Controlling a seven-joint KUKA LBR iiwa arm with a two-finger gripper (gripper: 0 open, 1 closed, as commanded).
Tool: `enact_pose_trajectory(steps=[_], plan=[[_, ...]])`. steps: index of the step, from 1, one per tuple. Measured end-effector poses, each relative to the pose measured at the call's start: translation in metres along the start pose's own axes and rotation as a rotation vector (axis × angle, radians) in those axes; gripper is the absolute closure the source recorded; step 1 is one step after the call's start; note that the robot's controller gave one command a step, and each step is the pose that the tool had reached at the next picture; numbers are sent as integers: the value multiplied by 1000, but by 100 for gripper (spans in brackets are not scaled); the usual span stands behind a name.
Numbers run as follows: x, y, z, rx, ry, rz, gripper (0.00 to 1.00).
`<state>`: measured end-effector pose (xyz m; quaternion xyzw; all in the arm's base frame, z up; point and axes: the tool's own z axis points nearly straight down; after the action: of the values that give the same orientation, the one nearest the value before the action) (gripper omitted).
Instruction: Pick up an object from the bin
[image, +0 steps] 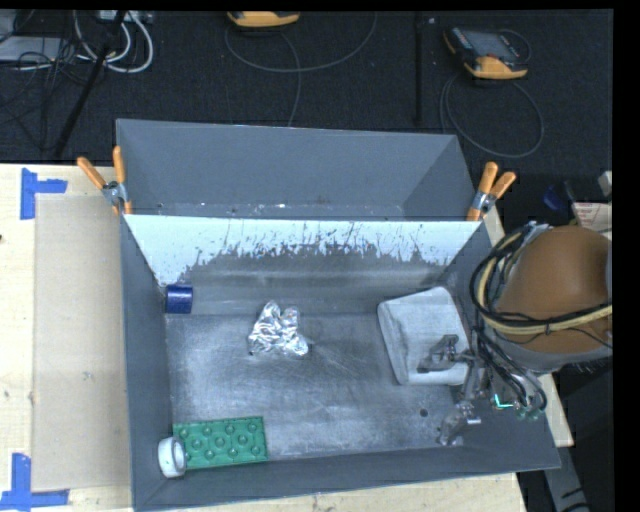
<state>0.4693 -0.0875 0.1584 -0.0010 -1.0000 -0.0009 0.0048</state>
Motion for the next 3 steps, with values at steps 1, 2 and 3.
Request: enact_pose_trajectory(steps=[1,2,3], plan=[[-28,70,87,3,-13,144,0],[-45,138,68,-3,-12,93,0],[-25,111,68,4,-5,-697,0]])
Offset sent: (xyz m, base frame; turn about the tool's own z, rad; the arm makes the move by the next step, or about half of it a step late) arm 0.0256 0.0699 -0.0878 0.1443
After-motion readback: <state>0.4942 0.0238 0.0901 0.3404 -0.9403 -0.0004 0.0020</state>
